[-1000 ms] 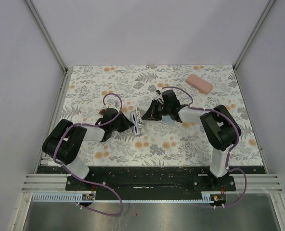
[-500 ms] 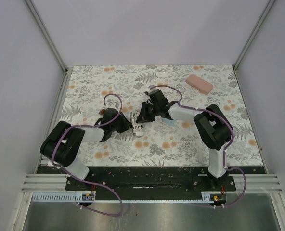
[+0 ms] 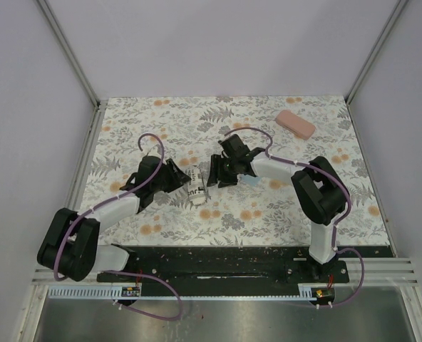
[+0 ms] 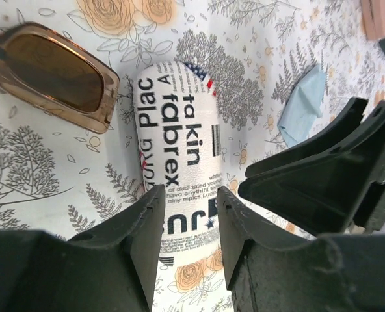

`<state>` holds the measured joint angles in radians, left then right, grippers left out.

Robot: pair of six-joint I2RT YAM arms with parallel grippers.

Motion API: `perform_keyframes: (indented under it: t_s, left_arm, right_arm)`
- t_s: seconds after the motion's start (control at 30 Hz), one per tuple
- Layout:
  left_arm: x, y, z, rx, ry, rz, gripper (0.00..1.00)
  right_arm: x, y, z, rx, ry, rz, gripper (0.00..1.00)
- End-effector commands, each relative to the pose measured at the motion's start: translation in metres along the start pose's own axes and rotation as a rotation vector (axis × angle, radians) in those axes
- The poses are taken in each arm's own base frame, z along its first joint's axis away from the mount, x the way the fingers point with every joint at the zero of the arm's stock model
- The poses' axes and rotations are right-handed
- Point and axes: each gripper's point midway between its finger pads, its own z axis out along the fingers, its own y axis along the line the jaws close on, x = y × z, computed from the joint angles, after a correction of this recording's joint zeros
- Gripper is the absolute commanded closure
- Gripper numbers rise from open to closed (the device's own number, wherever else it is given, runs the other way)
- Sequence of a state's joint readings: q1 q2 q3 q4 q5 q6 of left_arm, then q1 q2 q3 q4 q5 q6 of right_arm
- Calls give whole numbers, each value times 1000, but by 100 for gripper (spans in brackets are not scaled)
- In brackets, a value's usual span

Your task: Organize the sunglasses

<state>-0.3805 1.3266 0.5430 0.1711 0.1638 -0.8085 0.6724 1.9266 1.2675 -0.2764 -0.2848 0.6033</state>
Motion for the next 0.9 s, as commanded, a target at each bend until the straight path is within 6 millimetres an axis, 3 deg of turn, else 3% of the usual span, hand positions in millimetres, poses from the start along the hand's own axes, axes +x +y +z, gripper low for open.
perform_keyframes:
  t_s: [0.0,0.1,0.23,0.3,0.47,0.5,0.67,0.87]
  left_arm:
    - [-20,-8,-18,9,-47,35,59]
    - [-28,-8,-27,-7,-63,51,59]
    - [-41,-3,-44,-63,-102,66,54]
    - [-56,4,-62,-123,-171,62,40]
    - [-92,15,-116,-233,-388,53,4]
    - [-97,17,-125,-253,-422,50,1]
    - [-103,33,-161,-352,-521,0,1]
    - [-106,42,-189,-371,-630,-52,1]
  right_arm:
    - [-6,4,-23,29,-38,-42,36]
    - [-6,6,-27,29,-42,-55,32]
    - [-1,6,-28,93,-49,-99,14]
    - [3,10,-26,133,-56,-118,1]
    - [1,26,-20,246,-101,-193,1]
    - [-1,30,-18,261,-108,-204,1]
    - [-4,44,-3,327,-115,-262,1]
    - [4,38,29,439,-51,-315,2]
